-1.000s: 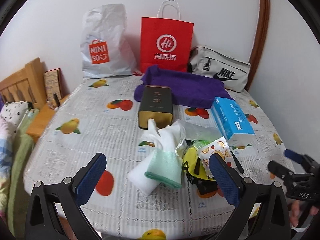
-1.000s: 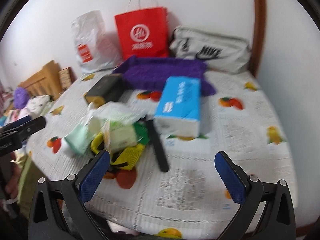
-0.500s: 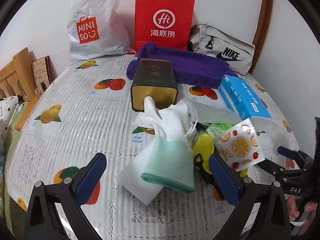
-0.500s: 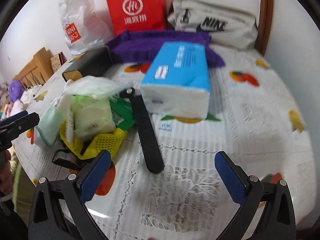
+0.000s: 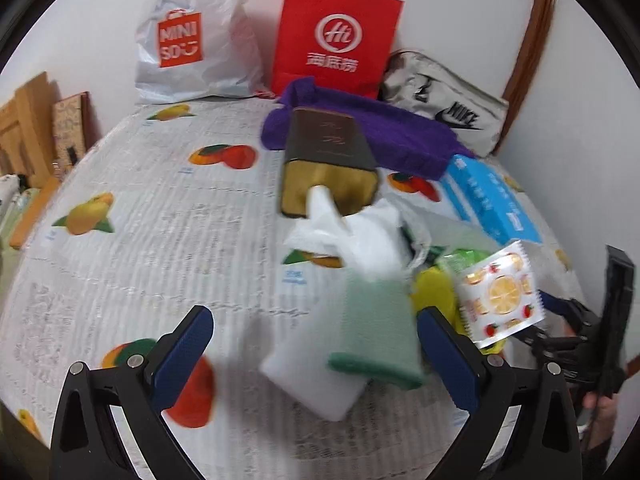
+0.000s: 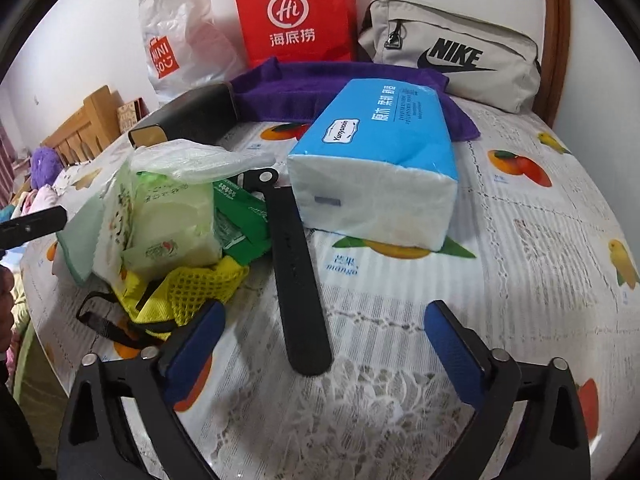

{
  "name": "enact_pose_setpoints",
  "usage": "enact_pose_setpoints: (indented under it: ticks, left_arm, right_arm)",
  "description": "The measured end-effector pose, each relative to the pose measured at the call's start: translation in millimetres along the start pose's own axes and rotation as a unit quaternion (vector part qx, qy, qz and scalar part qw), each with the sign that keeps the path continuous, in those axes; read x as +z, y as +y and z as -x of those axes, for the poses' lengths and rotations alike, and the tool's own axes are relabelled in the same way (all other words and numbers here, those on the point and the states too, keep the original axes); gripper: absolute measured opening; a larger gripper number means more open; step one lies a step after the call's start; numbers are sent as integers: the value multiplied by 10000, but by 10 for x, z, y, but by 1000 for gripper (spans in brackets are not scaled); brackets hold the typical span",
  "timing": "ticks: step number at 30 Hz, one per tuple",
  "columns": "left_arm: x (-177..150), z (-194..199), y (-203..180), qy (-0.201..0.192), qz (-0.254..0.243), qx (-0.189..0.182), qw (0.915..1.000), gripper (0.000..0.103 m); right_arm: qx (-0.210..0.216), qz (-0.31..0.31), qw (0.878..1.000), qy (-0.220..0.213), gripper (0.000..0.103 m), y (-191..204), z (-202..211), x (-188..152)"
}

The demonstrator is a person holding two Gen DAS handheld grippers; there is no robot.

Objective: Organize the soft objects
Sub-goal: 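Move the left gripper to the white sponge block and close on it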

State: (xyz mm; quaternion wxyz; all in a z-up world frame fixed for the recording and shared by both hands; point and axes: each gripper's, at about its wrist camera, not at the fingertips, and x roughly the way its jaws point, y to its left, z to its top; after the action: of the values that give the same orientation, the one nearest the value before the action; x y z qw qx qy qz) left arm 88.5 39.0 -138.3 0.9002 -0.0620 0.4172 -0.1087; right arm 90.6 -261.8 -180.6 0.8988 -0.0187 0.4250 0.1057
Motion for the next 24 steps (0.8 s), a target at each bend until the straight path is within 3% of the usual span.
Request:
enact_pose_setpoints:
  ticks: [3,6,13,17,24]
  left_arm:
    - [-4,-51,-143,58,-418,-37,9991,102]
    - [-30,-31,-217,43,-918,409,9949,102]
    - [-115,161,-31,4,-1142,348,9928,102]
    - [-177,18,-16,256,-1231,350,9915,102]
    - [-287,-195,-127,376,-1479,236,9880,102]
  right_arm:
    - [-130,122,9998,18,83,23,-47,72]
    - [-246,409,9989,9,77,77,-84,97]
    - [-111,521,9986,9,75,81,-103,118]
    - [-104,539,9985,-16,73,103,-114,131]
    - [35,725,9973,-87,39,175,-56,90]
